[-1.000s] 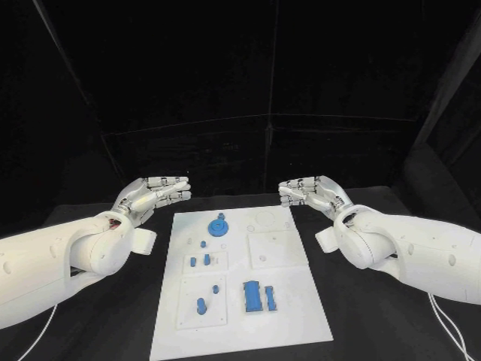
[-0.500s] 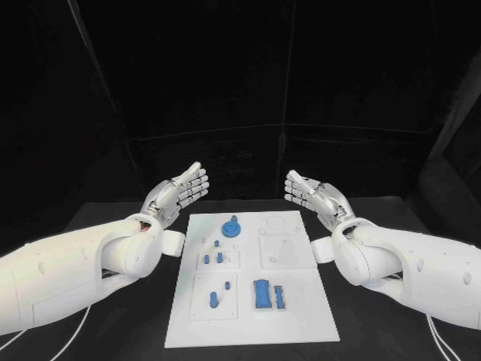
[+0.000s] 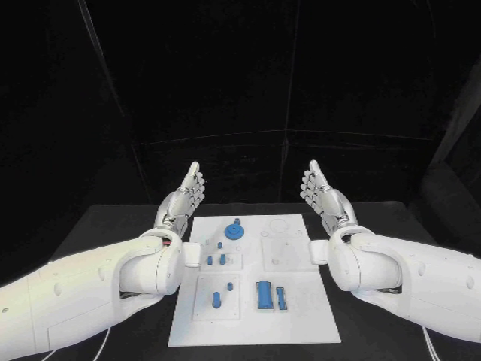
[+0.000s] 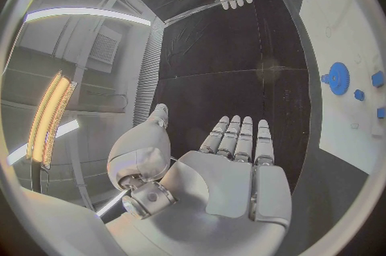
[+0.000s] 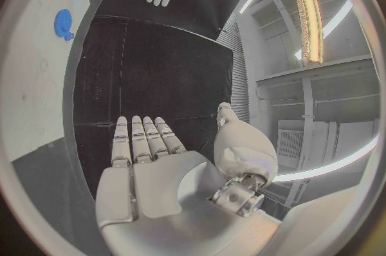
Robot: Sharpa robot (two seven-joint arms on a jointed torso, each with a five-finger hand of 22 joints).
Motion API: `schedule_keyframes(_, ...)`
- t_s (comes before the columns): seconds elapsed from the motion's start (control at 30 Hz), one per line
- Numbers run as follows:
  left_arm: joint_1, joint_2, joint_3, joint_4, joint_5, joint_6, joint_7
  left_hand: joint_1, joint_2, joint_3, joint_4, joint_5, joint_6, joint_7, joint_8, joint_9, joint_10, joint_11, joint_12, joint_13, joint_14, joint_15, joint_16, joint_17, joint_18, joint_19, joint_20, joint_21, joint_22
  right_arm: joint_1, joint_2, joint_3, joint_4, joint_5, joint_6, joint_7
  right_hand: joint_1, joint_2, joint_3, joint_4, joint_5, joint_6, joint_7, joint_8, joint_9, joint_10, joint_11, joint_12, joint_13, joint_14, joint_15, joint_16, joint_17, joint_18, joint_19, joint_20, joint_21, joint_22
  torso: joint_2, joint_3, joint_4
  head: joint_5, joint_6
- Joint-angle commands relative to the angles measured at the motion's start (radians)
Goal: Assemble the parts on the task board
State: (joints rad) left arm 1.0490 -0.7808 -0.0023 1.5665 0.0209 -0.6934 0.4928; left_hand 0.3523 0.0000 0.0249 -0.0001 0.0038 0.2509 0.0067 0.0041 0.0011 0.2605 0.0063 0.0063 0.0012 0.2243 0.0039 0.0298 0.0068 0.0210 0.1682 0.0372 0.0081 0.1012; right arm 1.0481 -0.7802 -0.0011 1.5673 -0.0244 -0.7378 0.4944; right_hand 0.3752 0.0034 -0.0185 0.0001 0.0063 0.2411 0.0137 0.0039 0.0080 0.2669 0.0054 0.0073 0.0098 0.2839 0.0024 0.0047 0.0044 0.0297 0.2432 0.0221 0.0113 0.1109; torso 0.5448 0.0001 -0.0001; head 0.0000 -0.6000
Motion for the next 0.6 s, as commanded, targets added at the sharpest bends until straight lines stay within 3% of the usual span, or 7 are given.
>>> schedule_keyframes(0.03,0.001,0.001,0.002,0.003,-0.021,-0.077,0.027,-0.113,0.000,-0.025,0.000,-0.004,-0.081,-0.007,-0.004,-0.001,-0.083,-0.006,-0.006,-0.001,-0.072,-0.004,-0.030,-0.007,-0.021,-0.054,-0.037,-0.008,-0.101,0.002,0.000,0.001,0.003,0.024,-0.032,0.026,-0.123,-0.003,0.019,0.000,-0.006,-0.079,-0.014,-0.004,-0.008,-0.087,-0.005,-0.007,-0.010,-0.093,-0.002,-0.005,-0.004,-0.030,-0.080,-0.022,-0.011,-0.036,-0.001,-0.0001,0.0001,0.000,0.000)
schedule_keyframes(0.07,0.001,0.001,0.002,0.003,-0.021,-0.077,0.027,-0.122,0.000,-0.025,0.000,-0.004,-0.087,-0.007,-0.004,-0.001,-0.090,-0.006,-0.006,-0.001,-0.078,-0.004,-0.030,-0.007,-0.021,-0.058,-0.037,-0.008,-0.101,0.002,0.000,0.001,0.003,0.024,-0.032,0.026,-0.132,-0.003,0.019,0.000,-0.006,-0.085,-0.014,-0.004,-0.008,-0.094,-0.005,-0.007,-0.010,-0.100,-0.002,-0.005,-0.004,-0.030,-0.087,-0.022,-0.011,-0.039,-0.001,-0.0001,0.0001,0.000,0.000)
schedule_keyframes(0.1,0.001,0.001,0.002,0.003,-0.021,-0.077,0.027,-0.131,0.000,-0.025,0.000,-0.004,-0.093,-0.007,-0.004,-0.001,-0.097,-0.006,-0.006,-0.001,-0.083,-0.004,-0.030,-0.007,-0.021,-0.061,-0.037,-0.008,-0.101,0.002,0.000,0.001,0.003,0.024,-0.032,0.026,-0.142,-0.003,0.019,0.000,-0.006,-0.091,-0.014,-0.004,-0.008,-0.101,-0.005,-0.007,-0.010,-0.107,-0.002,-0.005,-0.004,-0.030,-0.093,-0.022,-0.011,-0.111,-0.001,-0.0001,0.0001,0.000,0.000)
schedule_keyframes(0.5,0.001,0.001,0.002,0.003,-0.021,-0.077,0.027,-0.216,0.000,-0.025,0.000,-0.004,-0.154,-0.007,-0.004,-0.001,-0.159,-0.006,-0.006,-0.001,-0.137,-0.004,-0.030,-0.007,-0.021,-0.098,-0.037,-0.008,-0.101,0.002,0.000,0.001,0.003,0.024,-0.032,0.026,-0.229,-0.003,0.019,0.000,-0.006,-0.147,-0.014,-0.004,-0.008,-0.162,-0.005,-0.007,-0.010,-0.174,-0.002,-0.005,-0.004,-0.030,-0.148,-0.022,-0.011,-0.111,-0.001,-0.0001,0.0001,0.000,0.000)
schedule_keyframes(0.53,0.001,0.001,0.002,0.003,-0.021,-0.077,0.027,-0.223,0.000,-0.025,0.000,-0.004,-0.157,-0.007,-0.004,-0.001,-0.164,-0.006,-0.006,-0.001,-0.142,-0.004,-0.030,-0.007,-0.021,-0.168,-0.037,-0.008,-0.101,0.002,0.000,0.001,0.003,0.024,-0.032,0.026,-0.236,-0.003,0.019,0.000,-0.006,-0.150,-0.014,-0.004,-0.008,-0.165,-0.005,-0.007,-0.010,-0.178,-0.002,-0.005,-0.004,-0.030,-0.151,-0.022,-0.011,-0.111,-0.001,-0.0001,0.0001,0.000,0.000)
schedule_keyframes(0.6,0.001,0.001,0.002,0.003,-0.021,-0.077,0.027,-0.233,0.000,-0.025,0.000,-0.004,-0.164,-0.007,-0.004,-0.001,-0.171,-0.006,-0.006,-0.001,-0.146,-0.004,-0.030,-0.007,-0.021,-0.168,-0.037,-0.008,-0.101,0.002,0.000,0.001,0.003,0.024,-0.032,0.026,-0.243,-0.003,0.019,0.000,-0.006,-0.154,-0.014,-0.004,-0.008,-0.172,-0.005,-0.007,-0.010,-0.184,-0.002,-0.005,-0.004,-0.030,-0.157,-0.022,-0.011,-0.111,-0.001,-0.0001,0.0001,0.000,0.000)
